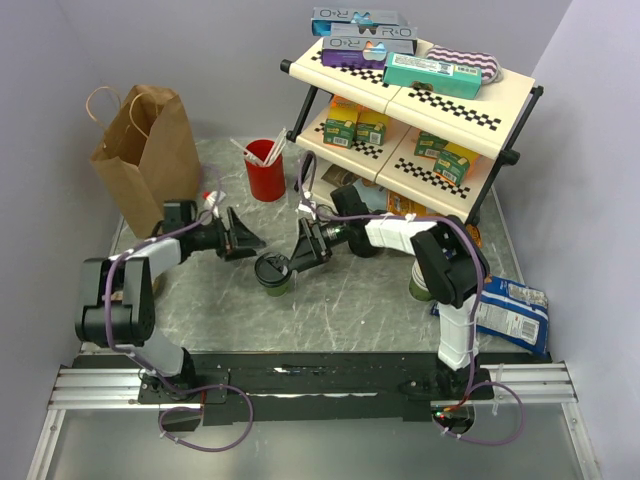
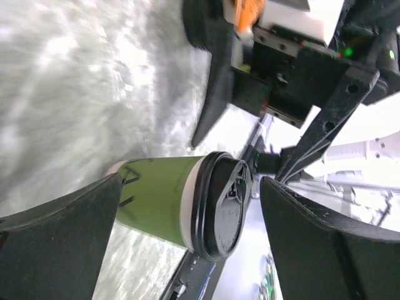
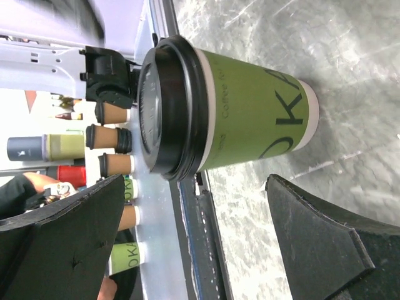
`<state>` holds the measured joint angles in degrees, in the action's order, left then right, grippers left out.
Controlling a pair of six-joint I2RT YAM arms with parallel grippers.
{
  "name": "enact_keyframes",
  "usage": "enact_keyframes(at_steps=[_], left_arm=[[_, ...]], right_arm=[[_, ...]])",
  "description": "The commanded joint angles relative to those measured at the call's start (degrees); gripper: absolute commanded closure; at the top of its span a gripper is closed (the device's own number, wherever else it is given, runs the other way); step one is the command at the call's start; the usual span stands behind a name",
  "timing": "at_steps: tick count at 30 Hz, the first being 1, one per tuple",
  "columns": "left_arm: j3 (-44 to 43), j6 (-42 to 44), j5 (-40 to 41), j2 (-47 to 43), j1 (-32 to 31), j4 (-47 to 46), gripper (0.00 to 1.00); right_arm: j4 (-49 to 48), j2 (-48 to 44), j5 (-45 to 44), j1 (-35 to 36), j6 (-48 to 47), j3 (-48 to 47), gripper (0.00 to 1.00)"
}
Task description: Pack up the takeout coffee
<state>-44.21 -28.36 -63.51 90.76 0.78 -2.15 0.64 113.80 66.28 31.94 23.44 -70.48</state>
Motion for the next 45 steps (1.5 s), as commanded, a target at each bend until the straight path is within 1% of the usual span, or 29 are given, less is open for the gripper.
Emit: enact_keyframes(at_steps=[1, 2, 3, 4, 7, 12, 16, 20, 25, 28, 34, 40, 45], left_arm=[[-3.6, 7.4, 3.4, -4.0, 3.4, 14.3, 0.03], [-4.0, 10.0, 5.2, -4.4, 3.6, 17.2, 0.03], [-4.1, 11.1, 5.7, -5.0, 3.9, 19.2, 0.03], [-4.1, 12.1, 6.2, -5.1, 4.3, 22.8, 0.03], [-3.6, 14.1, 7.3, -5.8, 5.2, 26.0, 0.03], [-3.5, 12.8, 8.3, -5.3, 5.7, 26.3, 0.02], [-2.7, 11.8, 7.6, -3.7, 5.7, 25.4, 0.01], [-3.3, 13.2, 5.8, -1.9, 5.6, 26.0, 0.01], [-3.0, 12.8, 4.0, -1.2, 5.6, 24.7, 0.01], [-2.1, 11.2, 3.8, -1.1, 5.6, 23.1, 0.02], [-1.8, 11.1, 3.5, -0.4, 5.6, 22.4, 0.03], [-2.7, 11.0, 1.5, 0.8, 4.1, 21.8, 0.03], [-2.6, 10.9, 1.7, 1.4, 3.4, 21.4, 0.03]], right_arm=[[5.1, -4.9, 0.2, -1.4, -4.7, -2.2, 0.00], [7.0, -5.1, -1.2, -1.4, -5.4, -2.6, 0.00], [11.0, -5.3, -4.2, -1.4, -7.7, -3.3, 0.00], [12.2, -5.3, -5.3, -1.4, -8.2, -3.3, 0.01], [14.3, -5.3, -8.1, -1.4, -9.1, -2.6, 0.04], [11.6, -4.1, -6.8, -1.7, -6.0, -1.7, 0.08], [8.6, -3.0, -6.1, -1.6, -3.8, -1.8, 0.09], [6.7, -1.9, -5.2, -1.4, -2.1, -2.5, 0.09], [7.3, -0.6, -5.3, -1.4, -1.9, -3.9, 0.08], [7.8, 0.0, -5.5, -1.4, -2.2, -4.1, 0.08], [8.0, 0.8, -5.5, -1.2, -2.0, -4.4, 0.09], [8.3, 2.0, -5.5, -0.9, -2.1, -5.3, 0.09], [9.2, 2.9, -6.3, -0.7, -2.3, -5.9, 0.09]])
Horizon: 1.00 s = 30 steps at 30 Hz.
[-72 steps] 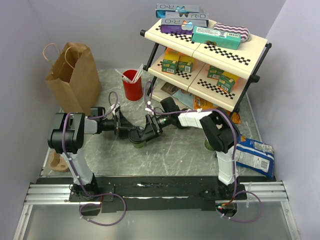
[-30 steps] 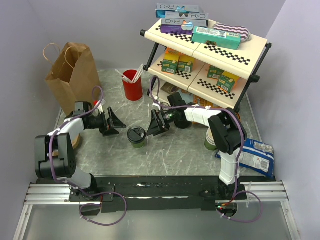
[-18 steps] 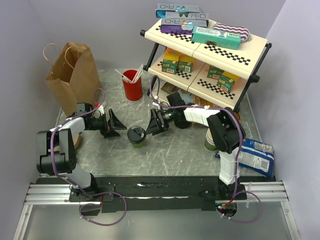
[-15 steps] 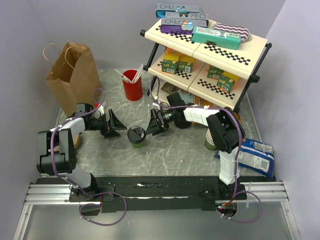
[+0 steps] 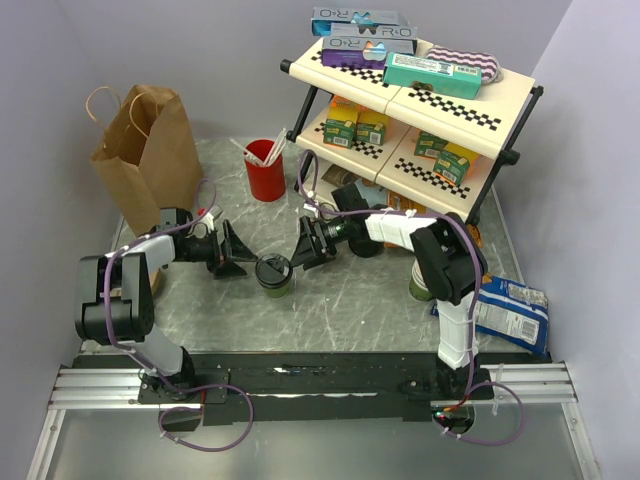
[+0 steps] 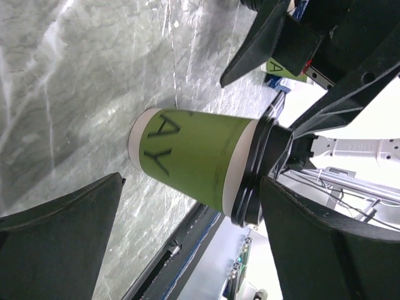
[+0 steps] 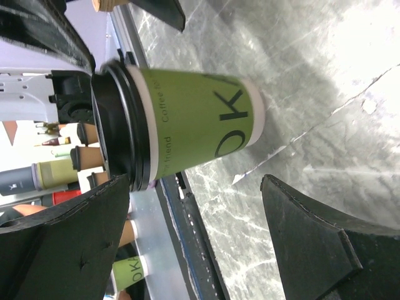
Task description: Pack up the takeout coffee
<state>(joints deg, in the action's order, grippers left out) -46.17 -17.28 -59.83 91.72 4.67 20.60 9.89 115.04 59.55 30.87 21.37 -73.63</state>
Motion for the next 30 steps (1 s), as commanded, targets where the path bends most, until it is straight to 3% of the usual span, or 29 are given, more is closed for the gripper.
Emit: enact_keyframes(at_steps=[1, 16, 24, 26, 30], left_arm=[[-0.5, -0.3, -1.7, 0.7, -0.5, -1.5, 0.03], [-0.3, -0.1, -0.6, 3.3, -0.5, -2.9, 0.03], [3.6, -12.8, -11.8, -3.9, 1.3, -20.2, 0.01], [3.8, -11.6, -13.6, -4.0, 1.3, -19.3, 0.01], [0.2, 7.2, -15.8, -2.6, 0.3, -0.5, 0.01]], right_arm=[[0.5, 2.0, 0.2, 0.5, -0.5, -3.1, 0.09], [5.1, 2.6, -3.8, 0.9, -4.3, -3.5, 0.10], [5.8, 1.9, -4.4, 0.9, -5.4, -4.6, 0.10], [5.8, 2.0, -4.4, 0.9, -5.4, -4.9, 0.10], [5.2, 2.0, -4.2, 0.9, -4.8, -4.8, 0.10]])
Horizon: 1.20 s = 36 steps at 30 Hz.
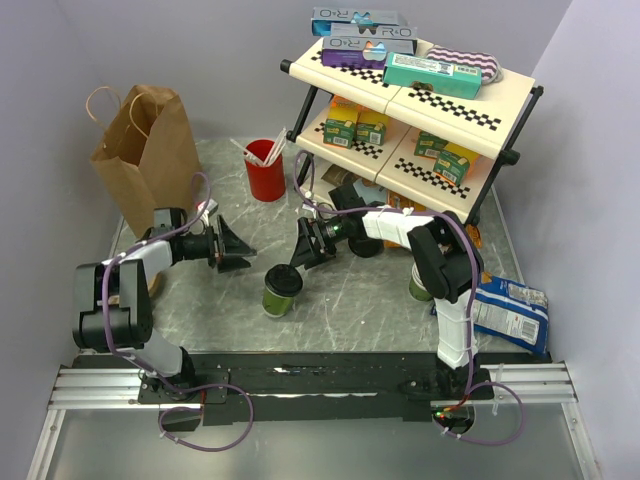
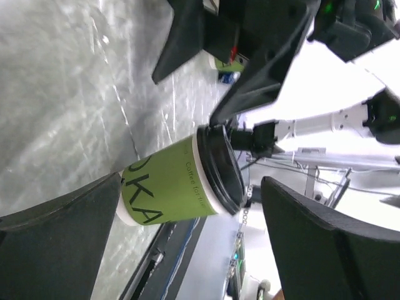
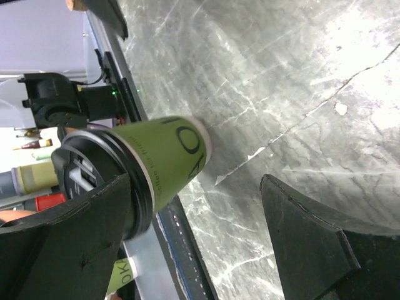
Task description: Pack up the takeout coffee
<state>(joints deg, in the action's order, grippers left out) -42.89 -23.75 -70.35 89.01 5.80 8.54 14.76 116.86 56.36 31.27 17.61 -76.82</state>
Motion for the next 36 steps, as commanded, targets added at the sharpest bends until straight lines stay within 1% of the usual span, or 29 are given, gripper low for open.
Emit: enact_keyframes(at_steps=[1, 2, 3, 4, 6, 7, 11, 12, 14, 19, 20, 21, 24, 25, 27, 28, 29, 30, 31, 32, 33, 34, 36], left_arm=[[-3.3, 14.5, -6.8, 1.1, -1.0, 12.7, 0.01], [-5.6, 16.9, -6.1, 1.6, -1.8, 15.4, 0.01], [-6.8, 23.1, -5.1, 2.3, -2.2, 18.3, 0.00], [-7.7, 26.3, -3.5, 4.0, -2.5, 22.6, 0.01], [-9.2, 31.1, -3.7, 5.5, -2.5, 26.0, 0.01], [-9.7, 32.5, -3.9, 6.9, -2.6, 28.8, 0.00], [-12.2, 38.5, -5.5, 8.8, -2.6, 35.0, 0.01], [-12.5, 41.0, -5.4, 9.3, -2.6, 36.2, 0.01], [-13.0, 43.2, -5.5, 9.7, -2.6, 38.3, 0.01], [-12.7, 43.8, -5.2, 7.9, -2.7, 37.2, 0.01], [-12.2, 43.2, -4.7, 7.3, -2.8, 36.2, 0.01], [-11.8, 42.0, -3.3, 6.4, -3.1, 33.2, 0.01], [-10.0, 40.6, 0.7, 1.5, -5.1, 29.0, 0.01], [-9.1, 39.7, 1.4, 0.3, -7.0, 27.0, 0.01], [-7.8, 35.9, 3.0, -3.5, -8.6, 23.0, 0.01], [-6.9, 34.4, 4.8, -4.5, -10.4, 19.4, 0.00], [-6.6, 32.2, 5.5, -5.2, -11.3, 18.2, 0.01], [-6.5, 31.8, 5.2, -5.7, -12.1, 17.8, 0.01], [-7.0, 32.1, 4.5, -5.8, -14.1, 19.3, 0.01], [-7.5, 34.1, 4.3, -5.6, -15.3, 20.5, 0.01], [-7.7, 35.6, 4.3, -5.8, -16.5, 21.9, 0.01], [-7.9, 37.0, 4.6, -6.0, -18.5, 22.9, 0.01], [-7.8, 37.6, 4.5, -5.8, -19.7, 22.7, 0.01]], right_arm=[[0.2, 0.1, -0.9, 0.5, -1.1, -1.5, 0.10], [-0.2, 0.0, -0.8, 0.5, -0.9, -1.4, 0.10], [-0.4, -0.1, -0.5, 0.5, -0.8, -1.4, 0.10], [-0.6, -0.3, -0.3, 0.5, -0.7, -1.5, 0.10], [-1.0, -0.8, 0.2, 0.5, -0.7, -1.6, 0.09], [-1.1, -1.0, 0.3, 0.5, -0.8, -1.8, 0.09], [-0.8, -2.1, 0.5, 0.5, -1.1, -1.3, 0.09], [-0.9, -2.6, 0.4, 0.5, -0.9, -0.7, 0.09], [-0.9, -3.4, 0.2, 0.6, -0.5, 0.1, 0.09], [-2.2, -7.8, -1.5, 1.3, 1.8, 4.7, 0.08], [-2.3, -8.1, -2.4, 1.3, 1.7, 5.0, 0.08], [-2.4, -8.5, -2.8, 1.3, 1.5, 5.1, 0.07], [-2.6, -9.0, -2.7, 0.4, -0.2, 2.0, 0.06], [-2.5, -9.4, -2.5, -0.4, -1.2, 1.0, 0.06], [0.6, -11.3, -3.2, -1.4, -6.4, -2.3, 0.05], [2.1, -12.0, -3.4, -2.3, -8.6, -3.2, 0.05], [6.3, -13.5, -4.0, -2.6, -13.0, -4.1, 0.04], [8.2, -14.5, -5.7, -3.1, -15.1, -5.1, 0.04], [10.2, -15.6, -6.8, -3.8, -16.6, -4.9, 0.04], [11.9, -18.2, -8.2, -5.2, -19.6, -4.4, 0.04], [15.7, -19.5, -9.4, -6.2, -21.1, -3.0, 0.04], [17.5, -21.1, -12.0, -6.9, -22.6, -1.9, 0.04], [21.3, -25.8, -14.2, -9.1, -28.0, 1.5, 0.05]])
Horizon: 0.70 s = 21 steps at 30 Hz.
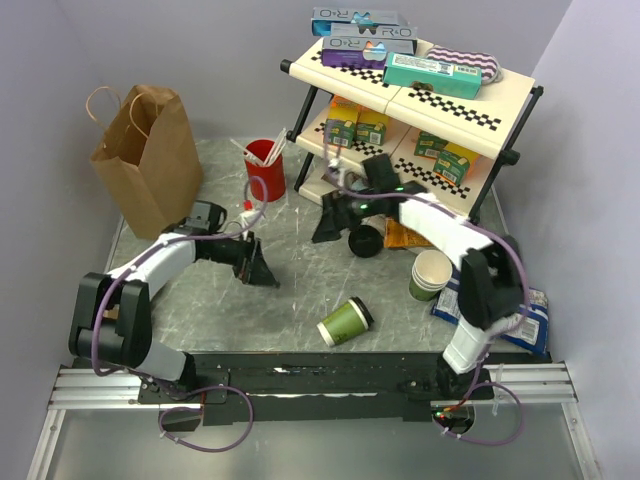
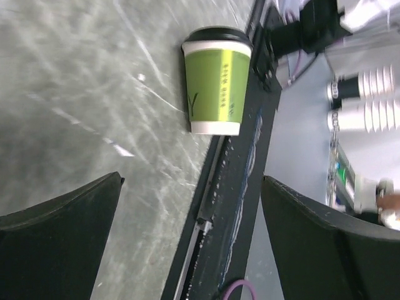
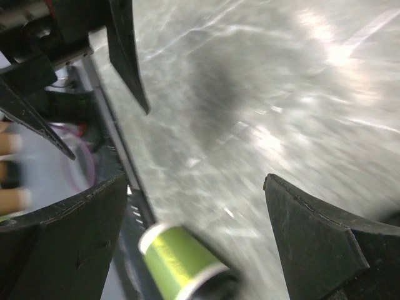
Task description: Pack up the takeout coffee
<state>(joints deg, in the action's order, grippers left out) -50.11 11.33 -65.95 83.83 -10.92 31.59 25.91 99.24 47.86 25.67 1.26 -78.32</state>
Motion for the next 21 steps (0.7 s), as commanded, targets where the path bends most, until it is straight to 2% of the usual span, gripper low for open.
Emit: enact_keyframes(at_steps=[1, 3, 8, 13, 15, 18, 21], left_arm=[[0.2, 1.8, -0.1, -0.4, -3.8, -1.0, 0.01], [2.1, -2.4, -0.8, 0.2, -5.2, -3.6, 0.01], [7.6, -10.9, -1.1, -1.4, -8.5, -10.3, 0.01], [13.4, -23.0, 7.2, -7.1, -16.1, -28.9, 0.01], [12.7, -22.6, 10.6, -8.9, -19.8, -31.2, 0.01], [10.5, -16.6, 15.8, -10.8, -26.1, -31.2, 0.01], [5.8, -13.0, 21.6, -8.4, -31.4, -31.8, 0.03]], right_arm=[[14.6, -9.6, -8.5, -3.9, -13.6, 3.8, 0.06], [20.8, -12.9, -10.5, -4.0, -19.6, 6.0, 0.08], [26.8, -18.8, -12.3, -3.8, -26.9, 10.7, 0.12], [27.4, -23.4, -12.7, -3.5, -31.4, 15.1, 0.12], [26.6, -26.5, -13.0, -3.5, -31.5, 16.9, 0.12], [24.6, -30.2, -12.7, -3.7, -29.3, 17.8, 0.11], [23.8, -31.1, -12.2, -4.7, -24.9, 14.9, 0.11]])
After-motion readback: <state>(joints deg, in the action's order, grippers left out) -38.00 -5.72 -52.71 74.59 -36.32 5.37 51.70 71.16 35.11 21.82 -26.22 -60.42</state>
